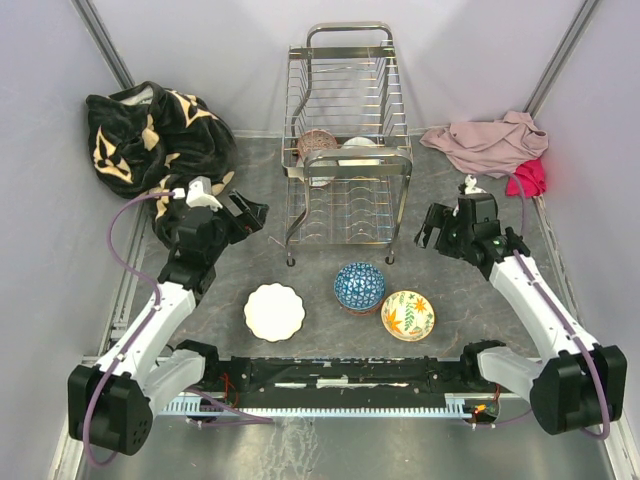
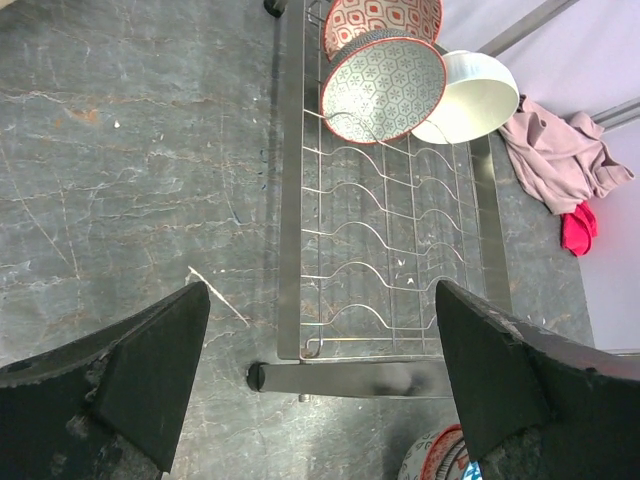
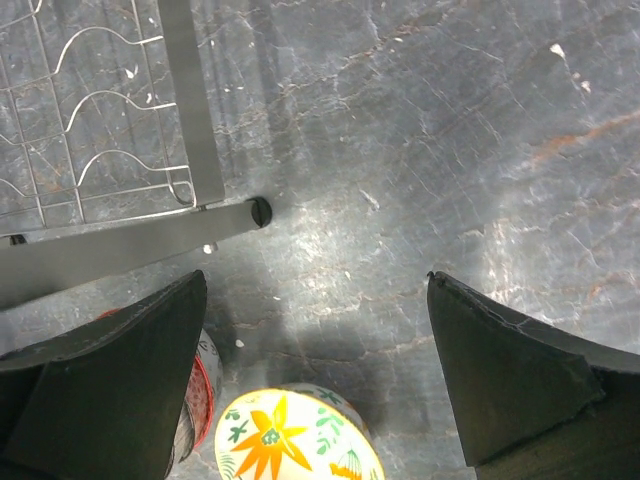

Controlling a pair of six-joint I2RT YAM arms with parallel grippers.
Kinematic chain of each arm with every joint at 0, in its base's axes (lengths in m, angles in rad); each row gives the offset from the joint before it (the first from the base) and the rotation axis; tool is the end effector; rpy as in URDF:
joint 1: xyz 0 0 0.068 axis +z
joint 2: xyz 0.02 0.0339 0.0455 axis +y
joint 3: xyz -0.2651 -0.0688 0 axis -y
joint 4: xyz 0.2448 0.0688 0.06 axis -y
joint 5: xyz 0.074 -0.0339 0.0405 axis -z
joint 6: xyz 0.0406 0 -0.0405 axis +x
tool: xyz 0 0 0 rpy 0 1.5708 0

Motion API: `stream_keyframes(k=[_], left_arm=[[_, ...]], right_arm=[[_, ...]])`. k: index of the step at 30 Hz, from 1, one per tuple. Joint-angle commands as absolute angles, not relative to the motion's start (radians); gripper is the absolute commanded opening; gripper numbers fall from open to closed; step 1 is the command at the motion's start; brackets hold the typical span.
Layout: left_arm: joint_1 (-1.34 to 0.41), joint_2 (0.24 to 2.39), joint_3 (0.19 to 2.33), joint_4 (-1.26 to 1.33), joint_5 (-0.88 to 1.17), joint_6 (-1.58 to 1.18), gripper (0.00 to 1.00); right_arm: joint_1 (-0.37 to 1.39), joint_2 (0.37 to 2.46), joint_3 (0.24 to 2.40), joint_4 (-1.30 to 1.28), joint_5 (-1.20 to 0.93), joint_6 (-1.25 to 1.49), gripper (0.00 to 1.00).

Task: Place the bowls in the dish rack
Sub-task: Pick up the bowl from the center of the board.

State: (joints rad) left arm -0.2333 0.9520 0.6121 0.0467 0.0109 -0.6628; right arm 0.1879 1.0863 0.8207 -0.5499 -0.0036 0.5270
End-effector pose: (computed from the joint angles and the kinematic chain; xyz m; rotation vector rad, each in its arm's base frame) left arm 0.2205 -0.0528 0.2713 -0.3999 1.8697 -0.6246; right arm 0.2230 0.0426 0.2583 0.4056 2.3794 0.3391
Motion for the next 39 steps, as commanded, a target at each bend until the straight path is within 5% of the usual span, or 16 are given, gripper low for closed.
stream_keyframes(k=[1, 21, 39], left_arm=[[-0.235, 0.963, 0.619, 0.115, 0.051, -0.688, 0.99], [-0.235, 0.874, 0.658, 0.011, 0.021, -0.694, 0.99], [-0.236, 0.693, 0.693, -0.177, -0.011, -0.668, 0.99]], right_arm=[[0.19, 1.134, 0.834, -0.451, -0.062, 0.503, 0.98], [0.198, 1.021, 0.778, -0.429, -0.202, 0.511, 0.88], [0.53, 0.818, 0.776, -0.652, -0.044, 0.61, 0.7]])
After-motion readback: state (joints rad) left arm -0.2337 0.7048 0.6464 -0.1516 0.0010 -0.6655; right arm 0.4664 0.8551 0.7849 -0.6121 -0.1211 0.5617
